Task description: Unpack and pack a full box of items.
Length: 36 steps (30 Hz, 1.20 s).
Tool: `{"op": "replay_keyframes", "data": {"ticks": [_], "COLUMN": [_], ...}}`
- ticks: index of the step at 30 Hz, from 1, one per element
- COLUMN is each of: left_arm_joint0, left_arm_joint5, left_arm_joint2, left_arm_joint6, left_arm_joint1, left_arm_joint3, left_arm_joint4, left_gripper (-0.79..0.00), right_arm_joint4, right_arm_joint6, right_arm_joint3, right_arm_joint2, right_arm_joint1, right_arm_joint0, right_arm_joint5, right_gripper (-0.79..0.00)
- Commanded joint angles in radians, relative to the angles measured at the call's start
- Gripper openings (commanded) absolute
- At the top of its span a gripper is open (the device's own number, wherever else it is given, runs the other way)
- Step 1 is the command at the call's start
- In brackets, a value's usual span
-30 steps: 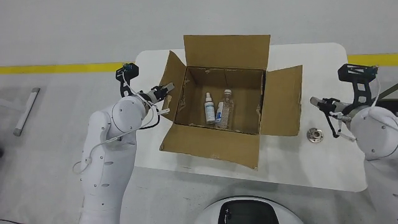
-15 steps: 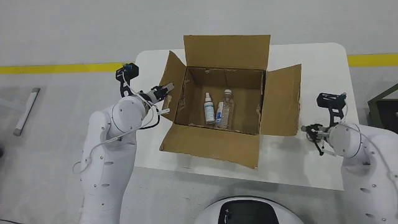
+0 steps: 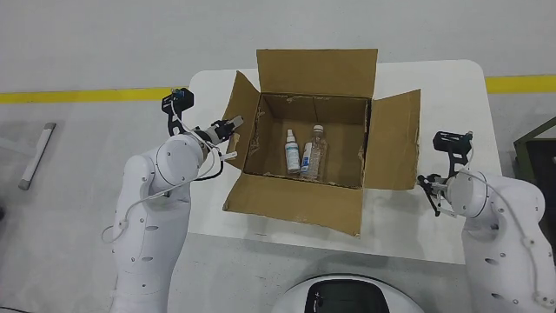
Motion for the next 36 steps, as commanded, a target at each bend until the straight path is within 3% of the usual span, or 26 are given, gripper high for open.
{"op": "replay_keyframes", "data": {"ticks": [1, 17, 20, 21, 22, 23, 25, 30, 36], "left_arm_joint0": [0.0, 0.0, 0.0, 0.0, 0.0, 0.0, 0.0, 0.0, 0.0], "left_arm_joint5": [0.0, 0.0, 0.0, 0.0, 0.0, 0.0, 0.0, 0.0, 0.0], "left_arm_joint2": [0.0, 0.0, 0.0, 0.0, 0.0, 0.0, 0.0, 0.0, 0.0], "left_arm_joint6": [0.0, 0.0, 0.0, 0.0, 0.0, 0.0, 0.0, 0.0, 0.0], "left_arm_joint1": [0.0, 0.0, 0.0, 0.0, 0.0, 0.0, 0.0, 0.0, 0.0], "left_arm_joint3": [0.0, 0.0, 0.0, 0.0, 0.0, 0.0, 0.0, 0.0, 0.0], "left_arm_joint4": [0.0, 0.0, 0.0, 0.0, 0.0, 0.0, 0.0, 0.0, 0.0], "left_gripper": [0.0, 0.0, 0.0, 0.0, 0.0, 0.0, 0.0, 0.0, 0.0], "right_arm_joint4": [0.0, -0.03, -0.064, -0.078, -0.086, -0.09, -0.1, -0.08, -0.084], "right_arm_joint6": [0.0, 0.0, 0.0, 0.0, 0.0, 0.0, 0.0, 0.0, 0.0], "right_arm_joint3": [0.0, 0.04, 0.079, 0.093, 0.108, 0.119, 0.14, 0.158, 0.16], "right_arm_joint2": [0.0, 0.033, 0.037, 0.037, 0.034, 0.035, 0.032, 0.028, 0.026], "right_arm_joint1": [0.0, 0.013, 0.019, 0.02, 0.021, 0.022, 0.022, 0.021, 0.02], "right_arm_joint0": [0.0, 0.032, 0.051, 0.058, 0.065, 0.073, 0.083, 0.088, 0.078], "right_arm_joint5": [0.0, -0.074, -0.116, -0.123, -0.134, -0.137, -0.151, -0.172, -0.184], "right_gripper": [0.0, 0.0, -0.074, -0.179, -0.369, -0.413, -0.394, -0.114, -0.169]}}
